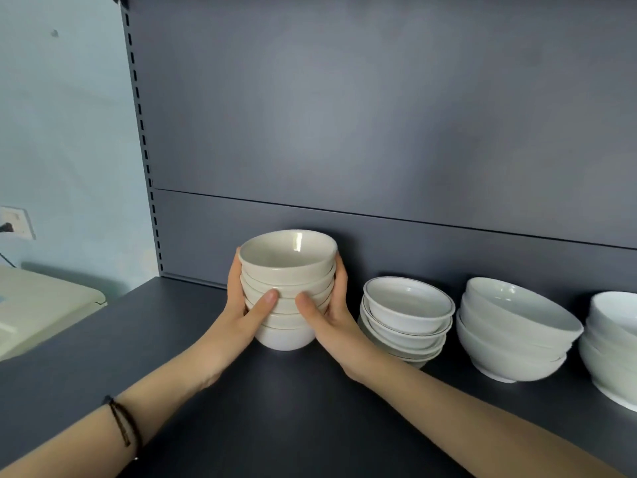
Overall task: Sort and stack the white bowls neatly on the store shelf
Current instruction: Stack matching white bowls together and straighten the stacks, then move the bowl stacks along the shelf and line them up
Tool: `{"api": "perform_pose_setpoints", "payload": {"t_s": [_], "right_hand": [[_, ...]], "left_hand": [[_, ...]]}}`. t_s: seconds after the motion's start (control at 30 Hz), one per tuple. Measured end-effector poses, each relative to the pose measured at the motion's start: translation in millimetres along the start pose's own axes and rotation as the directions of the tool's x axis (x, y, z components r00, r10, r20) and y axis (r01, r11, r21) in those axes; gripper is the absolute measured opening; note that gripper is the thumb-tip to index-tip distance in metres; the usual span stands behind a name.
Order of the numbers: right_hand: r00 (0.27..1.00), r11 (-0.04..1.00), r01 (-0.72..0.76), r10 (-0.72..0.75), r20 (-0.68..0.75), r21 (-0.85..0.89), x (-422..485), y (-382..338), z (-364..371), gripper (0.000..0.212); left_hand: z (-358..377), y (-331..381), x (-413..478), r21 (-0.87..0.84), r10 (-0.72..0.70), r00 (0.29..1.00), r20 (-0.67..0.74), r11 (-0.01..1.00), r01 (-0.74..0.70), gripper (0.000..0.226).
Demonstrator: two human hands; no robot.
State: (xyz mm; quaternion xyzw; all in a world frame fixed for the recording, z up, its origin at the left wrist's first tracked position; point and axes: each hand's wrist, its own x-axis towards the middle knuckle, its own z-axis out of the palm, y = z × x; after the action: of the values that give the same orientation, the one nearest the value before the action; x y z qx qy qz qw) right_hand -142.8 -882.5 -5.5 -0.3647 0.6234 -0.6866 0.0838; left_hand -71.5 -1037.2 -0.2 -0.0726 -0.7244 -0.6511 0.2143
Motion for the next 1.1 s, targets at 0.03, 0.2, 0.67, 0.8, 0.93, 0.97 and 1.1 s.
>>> {"api": "perform_pose_setpoints", "payload": {"t_s": [0.03,0.2,0.67,0.8,0.93,0.97,1.1], "right_hand": [[1.0,1.0,-0.005,0.005,-0.003,-0.01,3.0,0.3,-0.3,0.091],[0.998,0.998,-0.062,0.062,0.014,-0.021,13.7,4.0,-5.3,0.088],[0.973,0.951,-0.229,0.222,-0.058,-0.208,-10.2,-8.0,-2.7,0.077],[0.916,0.86,-0.364,0.262,-0.303,-0.357,-42.4,-20.1,-2.3,0.052],[0.892,0.82,-0.379,0.2,-0.406,-0.428,-88.7,-39.0,-6.0,0.026],[0.89,0.803,-0.372,0.168,-0.424,-0.465,-100.8,-44.8,-7.9,0.024],[0.895,0.595,-0.385,0.053,-0.443,-0.706,-155.9,-65.2,-20.6,0.018]], "left_hand": [[-1.2,-1.6,3.8,-0.002,0.004,1.0,0.013,1.0,-0.004,0.093],[-3.6,-4.5,17.6,-0.013,0.021,0.999,0.035,1.0,-0.02,0.084],[-12.8,7.6,3.3,0.081,-0.087,0.994,0.071,0.993,0.081,0.076],[-19.1,11.7,-23.5,0.285,-0.133,0.974,-0.181,0.941,0.181,0.058],[-9.3,21.3,-60.7,0.663,0.179,0.984,0.011,0.735,-0.141,0.027],[-3.4,25.3,-67.4,0.749,0.28,0.953,0.115,0.606,-0.269,0.02],[37.2,40.5,-88.0,0.78,0.38,0.764,0.522,0.149,-0.607,0.031]]}}
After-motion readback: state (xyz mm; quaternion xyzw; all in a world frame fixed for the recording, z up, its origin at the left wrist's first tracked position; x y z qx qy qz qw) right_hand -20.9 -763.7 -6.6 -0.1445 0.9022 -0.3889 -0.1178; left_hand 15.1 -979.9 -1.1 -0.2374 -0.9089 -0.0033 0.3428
